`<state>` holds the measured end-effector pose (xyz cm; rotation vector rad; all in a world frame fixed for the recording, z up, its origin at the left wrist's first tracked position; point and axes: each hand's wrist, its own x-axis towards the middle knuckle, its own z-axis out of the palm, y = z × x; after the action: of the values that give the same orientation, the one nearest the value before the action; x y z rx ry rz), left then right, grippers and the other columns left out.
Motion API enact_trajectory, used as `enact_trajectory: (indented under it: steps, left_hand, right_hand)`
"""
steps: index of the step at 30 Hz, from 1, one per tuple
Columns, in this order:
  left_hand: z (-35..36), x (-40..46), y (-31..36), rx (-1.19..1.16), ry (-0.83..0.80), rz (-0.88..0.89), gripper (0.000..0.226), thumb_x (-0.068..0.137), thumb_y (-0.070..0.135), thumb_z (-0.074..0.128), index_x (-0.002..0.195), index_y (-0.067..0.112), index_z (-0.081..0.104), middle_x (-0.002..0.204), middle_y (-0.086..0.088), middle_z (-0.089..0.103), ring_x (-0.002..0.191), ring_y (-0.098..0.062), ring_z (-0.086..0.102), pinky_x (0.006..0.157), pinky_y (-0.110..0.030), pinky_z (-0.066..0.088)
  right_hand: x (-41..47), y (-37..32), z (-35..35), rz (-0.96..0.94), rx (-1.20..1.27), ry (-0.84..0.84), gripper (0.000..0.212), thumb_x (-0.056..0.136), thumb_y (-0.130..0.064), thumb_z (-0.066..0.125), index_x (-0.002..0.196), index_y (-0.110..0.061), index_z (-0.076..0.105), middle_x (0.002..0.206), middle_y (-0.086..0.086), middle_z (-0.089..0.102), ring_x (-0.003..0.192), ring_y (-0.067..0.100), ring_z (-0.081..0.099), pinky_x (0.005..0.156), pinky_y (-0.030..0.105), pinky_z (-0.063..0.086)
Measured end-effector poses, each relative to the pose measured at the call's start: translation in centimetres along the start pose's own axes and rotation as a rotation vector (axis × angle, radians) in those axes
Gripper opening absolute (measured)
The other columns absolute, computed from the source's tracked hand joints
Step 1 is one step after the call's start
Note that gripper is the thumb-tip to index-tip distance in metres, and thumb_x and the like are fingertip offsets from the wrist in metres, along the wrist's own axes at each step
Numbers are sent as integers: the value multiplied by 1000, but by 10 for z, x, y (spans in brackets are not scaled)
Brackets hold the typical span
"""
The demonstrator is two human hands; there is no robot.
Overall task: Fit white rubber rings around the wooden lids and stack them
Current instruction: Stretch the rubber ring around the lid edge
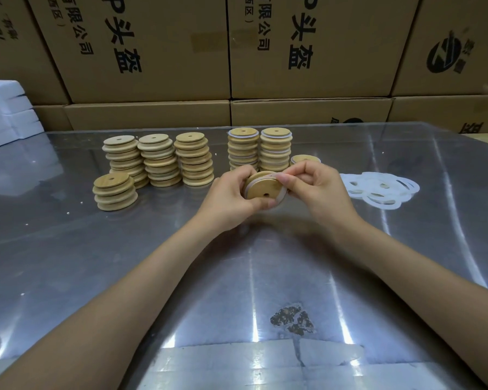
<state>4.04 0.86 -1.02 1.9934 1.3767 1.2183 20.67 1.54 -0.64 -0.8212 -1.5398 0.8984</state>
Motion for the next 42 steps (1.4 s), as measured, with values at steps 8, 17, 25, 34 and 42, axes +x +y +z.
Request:
enact_trajectory:
  steps: [8,17,25,34,42]
  left_hand:
    - [6,-1,4,-292,48,-80,29,71,11,83,86,17,58,76,1,61,72,-12,53,70,-36,47]
    - [1,1,1,-7,71,18,31,69,24,83,91,13,65,77,5,64,71,-13,57,69,-33,48]
    - [4,-3,4,-408,-16,-118,28,76,7,77,98,17,63,84,3,64,76,-6,58,70,-27,53]
    - [0,-3,3,-203,39,-56,29,70,19,84,87,10,63,75,1,63,69,-8,55,64,-29,48]
    - [-3,-2,5,-226,11,-35,54,62,27,82,100,-6,61,90,-23,65,78,-18,53,72,-44,47]
  right_hand:
    - [-2,2,3,-48,-73,10,14,85,-11,69,80,-20,60,74,-11,69,76,8,67,71,24,50]
    - [-3,1,4,-84,-215,42,20,89,-11,63,75,-23,55,69,-2,67,71,18,64,74,36,48]
    - [-2,-2,4,11,-10,38,15,90,-9,61,78,-17,59,67,4,66,70,14,62,74,28,53]
    - [-5,2,5,-166,-252,46,17,87,-12,66,77,-24,60,77,-6,70,77,12,68,72,31,53]
    - [-1,4,4,-5,-143,40,20,90,-9,62,73,-20,58,68,-5,66,66,7,59,78,38,51]
